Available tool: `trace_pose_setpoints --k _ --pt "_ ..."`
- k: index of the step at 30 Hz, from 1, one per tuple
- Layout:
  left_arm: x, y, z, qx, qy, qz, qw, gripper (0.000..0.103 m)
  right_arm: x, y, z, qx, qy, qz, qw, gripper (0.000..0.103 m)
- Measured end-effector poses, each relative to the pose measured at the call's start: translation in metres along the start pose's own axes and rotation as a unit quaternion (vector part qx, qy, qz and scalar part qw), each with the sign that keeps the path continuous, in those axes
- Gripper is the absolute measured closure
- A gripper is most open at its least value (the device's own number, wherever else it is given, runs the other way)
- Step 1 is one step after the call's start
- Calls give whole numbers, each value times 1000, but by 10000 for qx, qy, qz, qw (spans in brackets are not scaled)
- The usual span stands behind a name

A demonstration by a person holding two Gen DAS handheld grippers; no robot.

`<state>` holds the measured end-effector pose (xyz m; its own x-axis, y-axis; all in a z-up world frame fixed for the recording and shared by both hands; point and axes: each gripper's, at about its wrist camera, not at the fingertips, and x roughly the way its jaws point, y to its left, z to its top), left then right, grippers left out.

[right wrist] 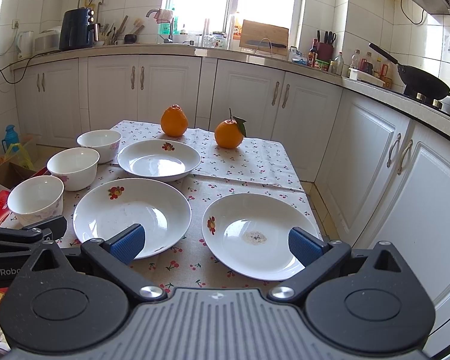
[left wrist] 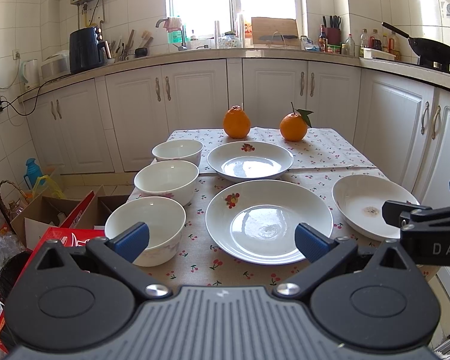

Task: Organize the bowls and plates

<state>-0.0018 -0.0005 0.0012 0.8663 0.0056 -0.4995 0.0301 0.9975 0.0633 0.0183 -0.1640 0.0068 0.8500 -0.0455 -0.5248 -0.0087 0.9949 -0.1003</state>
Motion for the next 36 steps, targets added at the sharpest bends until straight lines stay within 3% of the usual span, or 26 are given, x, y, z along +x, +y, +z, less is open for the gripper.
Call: trace_pose_setpoints --k 26,33,36 --pt "9 0 3 67 0 -130 9999 1 6 -2 1 -85 54 57 9999 0" --pt "16 10 12 -30 -276 -274 9992 1 16 -21 6 -166 72 69 9998 0" --pt "23 12 17 7 -181 -360 9992 1 22 -36 8 -172 119 -8 9998 0"
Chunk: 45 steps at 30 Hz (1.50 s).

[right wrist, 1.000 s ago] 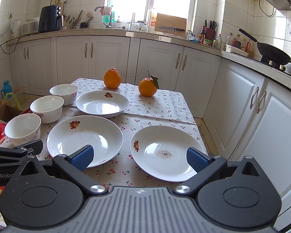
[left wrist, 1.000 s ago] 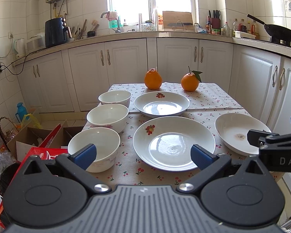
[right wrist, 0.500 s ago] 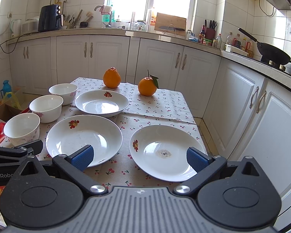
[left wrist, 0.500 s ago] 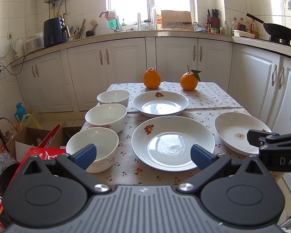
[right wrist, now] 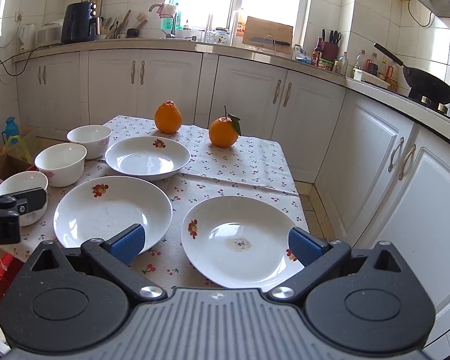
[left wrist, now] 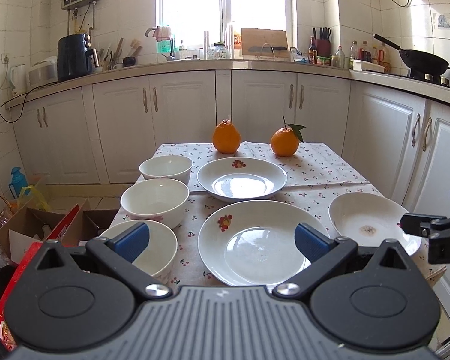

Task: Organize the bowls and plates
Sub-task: 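Reach the left gripper to the stained white plate's rim and close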

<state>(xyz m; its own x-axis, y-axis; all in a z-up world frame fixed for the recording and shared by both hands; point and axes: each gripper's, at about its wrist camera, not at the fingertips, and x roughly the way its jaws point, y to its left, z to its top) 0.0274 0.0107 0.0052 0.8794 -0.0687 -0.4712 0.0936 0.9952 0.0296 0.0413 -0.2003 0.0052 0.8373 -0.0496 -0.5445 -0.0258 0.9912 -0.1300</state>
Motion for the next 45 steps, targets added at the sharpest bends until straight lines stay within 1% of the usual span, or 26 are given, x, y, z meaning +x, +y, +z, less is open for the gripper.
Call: trace_pose_setpoints --k 3,6,10,12,14,20,23,27,30,33,37,41,45 --pt "9 2 6 79 152 -111 9998 1 7 -15 -2 -73 23 -72 9999 0" --pt "17 2 11 228 268 -77 9994 1 15 -29 -8 -166 88 -26 9998 0" --pt "29 -1 16 355 461 -353 9977 1 29 -44 -23 -214 301 1 9993 0" --pt "35 -5 16 446 476 -337 9973 1 37 -49 -32 -180 422 90 9989 0" --pt "41 -10 16 551 508 -335 9966 1 44 -52 -41 -134 554 186 9982 0" --pt "59 -18 16 733 689 -632 9929 1 71 -61 -58 -54 837 390 9957 0" --pt "68 -20 18 716 786 -810 9910 1 83 -64 -64 -15 933 528 9942 0" --pt "81 -25 24 806 954 -849 9885 1 97 -65 -68 37 1061 725 9917 0" --pt "92 -32 31 921 1015 -883 9866 1 109 -65 -70 -10 1180 695 9906 0" --pt "101 -37 38 945 1063 -1050 9843 1 115 -66 -70 1 1165 841 9896 0" --pt "115 -46 47 943 1140 -1353 9797 1 120 -71 -72 62 1091 1157 9873 0" --pt "130 -61 54 1081 1262 -1631 9725 1 121 -75 -74 -72 921 1324 9869 0" --pt "146 -81 62 1292 1442 -1890 9627 1 120 -83 -77 -158 795 1457 9860 0"
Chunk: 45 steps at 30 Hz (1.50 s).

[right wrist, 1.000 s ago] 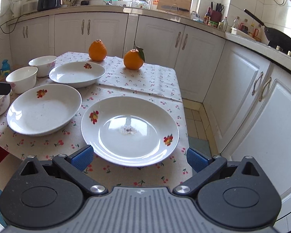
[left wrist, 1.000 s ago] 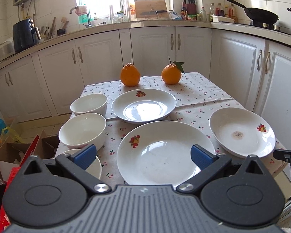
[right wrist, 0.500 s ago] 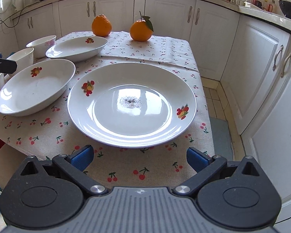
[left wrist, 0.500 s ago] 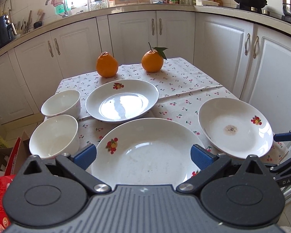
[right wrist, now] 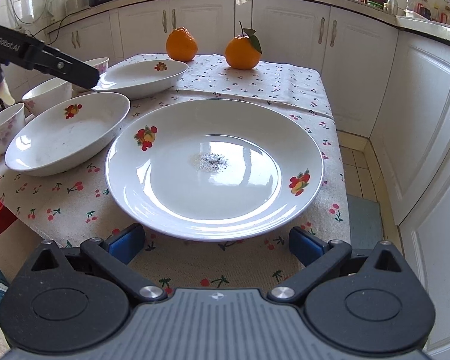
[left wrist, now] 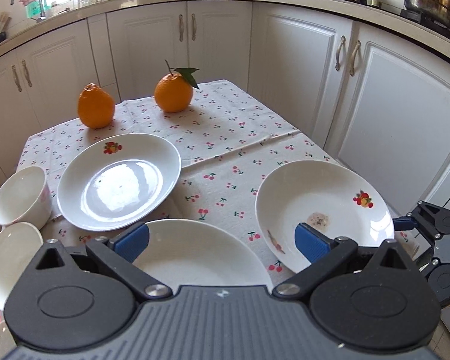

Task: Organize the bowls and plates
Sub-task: 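Reach the left gripper to the stained white plate's rim and close, then lift the stained plate off the cloth with the left gripper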

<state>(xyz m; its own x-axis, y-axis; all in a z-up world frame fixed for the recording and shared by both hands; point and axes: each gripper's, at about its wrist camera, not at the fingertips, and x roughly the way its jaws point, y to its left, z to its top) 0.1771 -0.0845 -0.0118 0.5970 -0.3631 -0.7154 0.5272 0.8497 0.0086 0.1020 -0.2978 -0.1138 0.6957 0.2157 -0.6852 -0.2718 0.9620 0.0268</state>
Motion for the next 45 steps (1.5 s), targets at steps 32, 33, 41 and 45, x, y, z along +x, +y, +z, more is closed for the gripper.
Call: trace_pose_setpoints --k 32,33,41,45 --pt "131 -48 60 921 1553 -1447 9729 33 5 -16 -6 -503 -500 564 9959 0" --pt "132 -48 60 923 1586 -1478 9718 34 5 -16 -6 -505 -501 565 9959 0" --pt "138 -46 60 966 1718 -1496 9689 41 5 -17 -6 -489 -452 566 9962 0" --pt "137 -46 60 992 1707 -1502 9687 41 6 -16 -2 -485 -370 531 9967 0"
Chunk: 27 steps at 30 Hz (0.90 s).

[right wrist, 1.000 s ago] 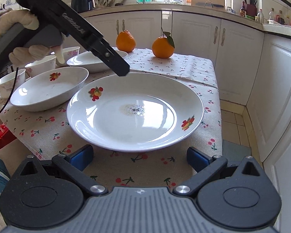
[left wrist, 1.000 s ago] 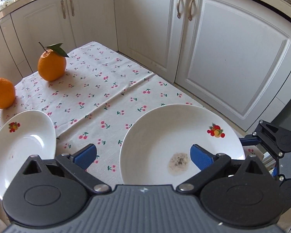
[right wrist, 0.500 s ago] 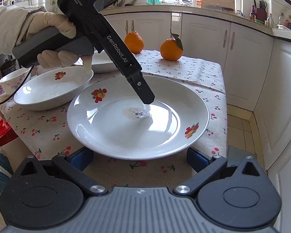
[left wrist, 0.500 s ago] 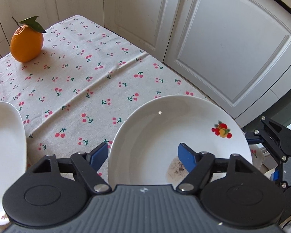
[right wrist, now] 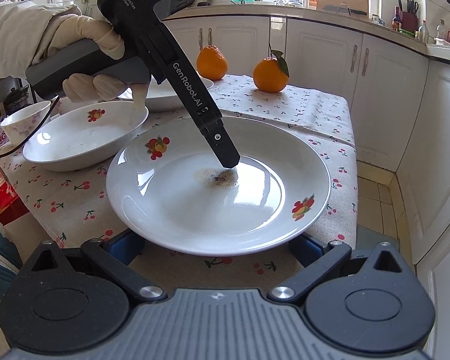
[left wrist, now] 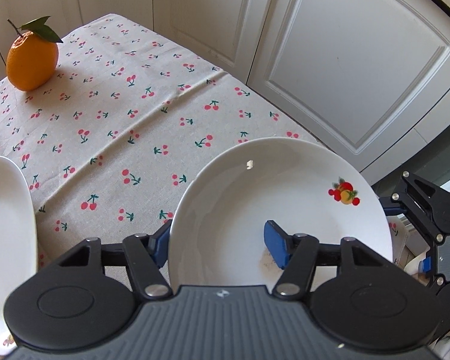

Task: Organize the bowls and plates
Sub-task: 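Lift the stained plate off the cloth with the left gripper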

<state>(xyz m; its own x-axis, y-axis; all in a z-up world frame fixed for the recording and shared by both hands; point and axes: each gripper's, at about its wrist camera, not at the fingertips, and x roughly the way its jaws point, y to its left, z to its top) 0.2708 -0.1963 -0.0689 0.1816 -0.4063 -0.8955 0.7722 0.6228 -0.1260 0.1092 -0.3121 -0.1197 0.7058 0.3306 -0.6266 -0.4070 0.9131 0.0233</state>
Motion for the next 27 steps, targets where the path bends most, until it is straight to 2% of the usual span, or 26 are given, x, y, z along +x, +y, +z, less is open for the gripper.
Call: trace_pose_setpoints --k 11,27 --pt "-11 10 5 -158 -162 -79 9997 41 5 -1 15 -125 140 -25 9998 0" --pt "-2 45 50 -330 -519 91 9981 41 42 -40 52 -212 115 -62 9997 0"
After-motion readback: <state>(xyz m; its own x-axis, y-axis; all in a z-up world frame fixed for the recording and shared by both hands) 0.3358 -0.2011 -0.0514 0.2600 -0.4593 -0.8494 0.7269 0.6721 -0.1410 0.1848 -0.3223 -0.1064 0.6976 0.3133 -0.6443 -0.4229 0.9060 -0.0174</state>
